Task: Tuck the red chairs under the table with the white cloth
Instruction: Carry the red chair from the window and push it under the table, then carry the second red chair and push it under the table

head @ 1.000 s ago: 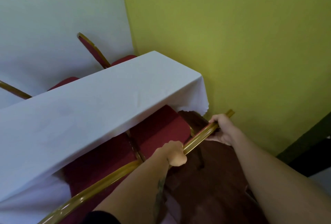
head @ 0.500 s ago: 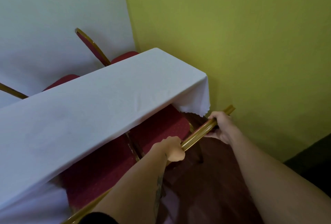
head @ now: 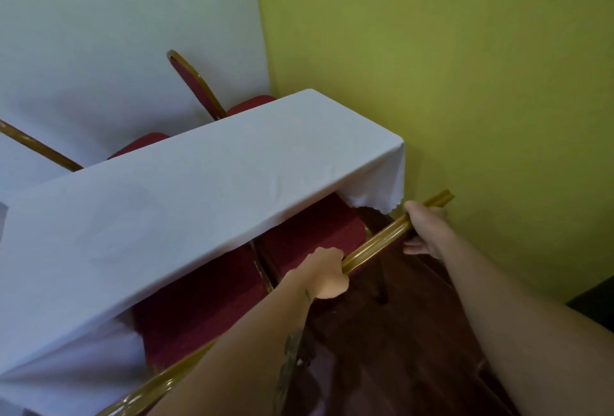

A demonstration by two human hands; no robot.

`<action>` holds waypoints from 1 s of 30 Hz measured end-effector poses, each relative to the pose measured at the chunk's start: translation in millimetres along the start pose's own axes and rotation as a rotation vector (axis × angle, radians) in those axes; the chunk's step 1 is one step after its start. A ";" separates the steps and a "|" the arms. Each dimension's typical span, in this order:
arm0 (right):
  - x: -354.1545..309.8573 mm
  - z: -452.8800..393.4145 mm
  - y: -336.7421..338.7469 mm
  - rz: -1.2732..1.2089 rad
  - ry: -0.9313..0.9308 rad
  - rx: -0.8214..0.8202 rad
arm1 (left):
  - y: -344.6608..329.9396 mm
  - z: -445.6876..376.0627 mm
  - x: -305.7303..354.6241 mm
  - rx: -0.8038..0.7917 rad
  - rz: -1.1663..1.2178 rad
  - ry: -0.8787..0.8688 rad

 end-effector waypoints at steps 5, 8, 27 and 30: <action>-15.4 46.8 2.2 0.741 0.246 0.221 | 42.8 44.1 -33.8 0.026 0.033 -0.001; -28.3 73.9 -9.6 0.962 0.339 0.239 | 78.6 73.4 -65.4 0.097 0.015 0.006; -76.8 386.2 -488.1 0.868 0.826 -0.324 | 314.2 369.7 -460.1 0.560 0.152 0.282; -92.8 415.2 -548.4 0.832 0.880 -0.382 | 350.3 394.4 -497.2 0.674 0.140 0.287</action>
Point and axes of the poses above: each hand's wrist, its own z-axis away from the middle knuckle, its own y-axis out of the back of the hand, x = y × z, the point moved 2 cm from there along -z, towards the middle knuckle, and after that the axes turned 4 degrees about x, right-handed, at the moved point
